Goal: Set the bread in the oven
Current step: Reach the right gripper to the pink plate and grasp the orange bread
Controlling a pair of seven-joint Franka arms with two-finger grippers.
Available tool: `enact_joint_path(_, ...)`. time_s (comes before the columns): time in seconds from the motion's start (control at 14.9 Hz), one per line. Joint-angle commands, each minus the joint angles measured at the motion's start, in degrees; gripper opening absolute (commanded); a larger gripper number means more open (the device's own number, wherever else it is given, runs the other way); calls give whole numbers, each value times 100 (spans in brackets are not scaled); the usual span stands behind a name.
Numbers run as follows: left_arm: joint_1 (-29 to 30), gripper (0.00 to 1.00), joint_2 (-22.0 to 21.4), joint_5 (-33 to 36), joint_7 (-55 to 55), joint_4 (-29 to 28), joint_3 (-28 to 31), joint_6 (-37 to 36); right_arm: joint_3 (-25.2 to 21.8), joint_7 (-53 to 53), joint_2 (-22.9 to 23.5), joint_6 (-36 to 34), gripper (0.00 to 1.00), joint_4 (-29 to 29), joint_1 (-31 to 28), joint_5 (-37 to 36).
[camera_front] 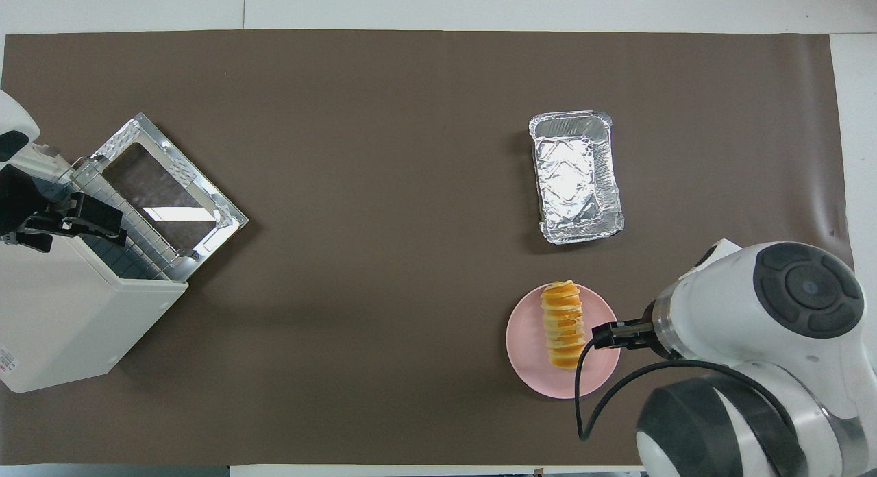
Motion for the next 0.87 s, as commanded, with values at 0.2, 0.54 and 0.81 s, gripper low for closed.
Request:
enact_joint_path(0.2,48,100,-117,86,22,-93,-46,76,-28,349,322,1971,100,-1204,491,119)
enact_joint_path(0.54,48,100,-117,86,22,-93,-46,76,-28,472,1034,2956,100,-1292,728,119)
enact_joint_path(0.81,48,100,-117,86,22,-93,-46,76,-28,376,1351,3554,100,-1310,720,119)
